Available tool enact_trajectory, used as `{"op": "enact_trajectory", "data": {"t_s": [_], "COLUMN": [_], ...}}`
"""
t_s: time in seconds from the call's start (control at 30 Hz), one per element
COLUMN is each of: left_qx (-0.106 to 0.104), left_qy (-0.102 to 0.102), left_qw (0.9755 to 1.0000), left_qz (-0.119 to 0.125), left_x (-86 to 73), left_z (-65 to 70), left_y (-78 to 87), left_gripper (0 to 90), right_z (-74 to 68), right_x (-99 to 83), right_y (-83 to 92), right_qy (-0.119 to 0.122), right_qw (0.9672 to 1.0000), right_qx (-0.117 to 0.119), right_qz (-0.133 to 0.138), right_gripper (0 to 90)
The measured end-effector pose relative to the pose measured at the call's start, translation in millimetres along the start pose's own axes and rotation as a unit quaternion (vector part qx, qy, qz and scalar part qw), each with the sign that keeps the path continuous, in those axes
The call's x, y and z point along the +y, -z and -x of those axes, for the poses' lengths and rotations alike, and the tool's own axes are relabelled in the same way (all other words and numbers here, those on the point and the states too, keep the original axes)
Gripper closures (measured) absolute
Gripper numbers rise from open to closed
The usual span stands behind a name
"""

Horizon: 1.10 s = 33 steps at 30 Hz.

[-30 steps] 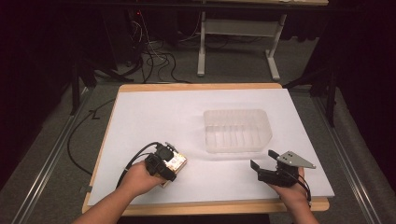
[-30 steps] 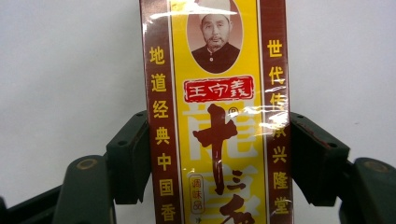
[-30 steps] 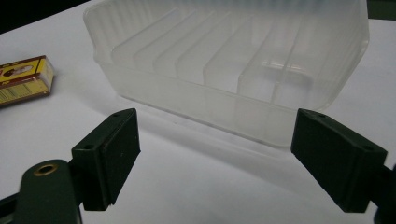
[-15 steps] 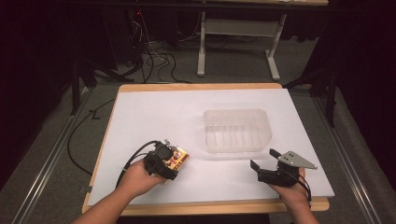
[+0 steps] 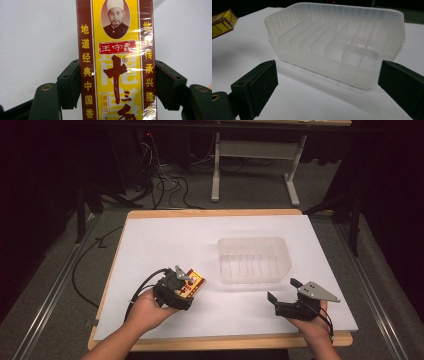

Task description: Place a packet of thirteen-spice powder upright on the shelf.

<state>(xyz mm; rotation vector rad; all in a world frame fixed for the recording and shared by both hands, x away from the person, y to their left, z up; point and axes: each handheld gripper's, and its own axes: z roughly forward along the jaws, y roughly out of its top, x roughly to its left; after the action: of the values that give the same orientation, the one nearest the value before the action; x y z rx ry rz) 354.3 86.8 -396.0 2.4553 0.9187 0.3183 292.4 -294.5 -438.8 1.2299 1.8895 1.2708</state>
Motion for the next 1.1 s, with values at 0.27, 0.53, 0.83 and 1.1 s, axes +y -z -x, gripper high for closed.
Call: {"op": "enact_trajectory", "data": {"t_s": [0.27,0.53,0.83,1.1], "left_qx": [0.021,0.024,-0.005,-0.014], "left_qy": [-0.001,0.011,0.047,0.065], "left_qw": [0.9976,0.9924,0.9794,0.9703], "left_qz": [0.065,0.121,0.196,0.233], "left_x": [-1.8,-8.6,-19.4,-32.1], "left_z": [6.3,9.8,14.0,24.7], "left_y": [12.4,15.6,3.8,-13.9], "left_gripper": [32.0,32.0,32.0,32.0], "right_z": [-1.4,-4.6,-6.1,-9.7], "right_x": [0.0,1.4,3.0,6.1], "right_y": [0.0,2.9,4.6,6.3], "right_qy": [0.010,0.025,0.025,0.012], "right_qw": [0.9999,0.9996,0.9995,0.9998], "right_qx": [0.010,0.011,0.008,0.005], "right_qz": [-0.004,0.011,0.017,0.017], "right_gripper": [1.7,10.0,12.1,12.0]}}
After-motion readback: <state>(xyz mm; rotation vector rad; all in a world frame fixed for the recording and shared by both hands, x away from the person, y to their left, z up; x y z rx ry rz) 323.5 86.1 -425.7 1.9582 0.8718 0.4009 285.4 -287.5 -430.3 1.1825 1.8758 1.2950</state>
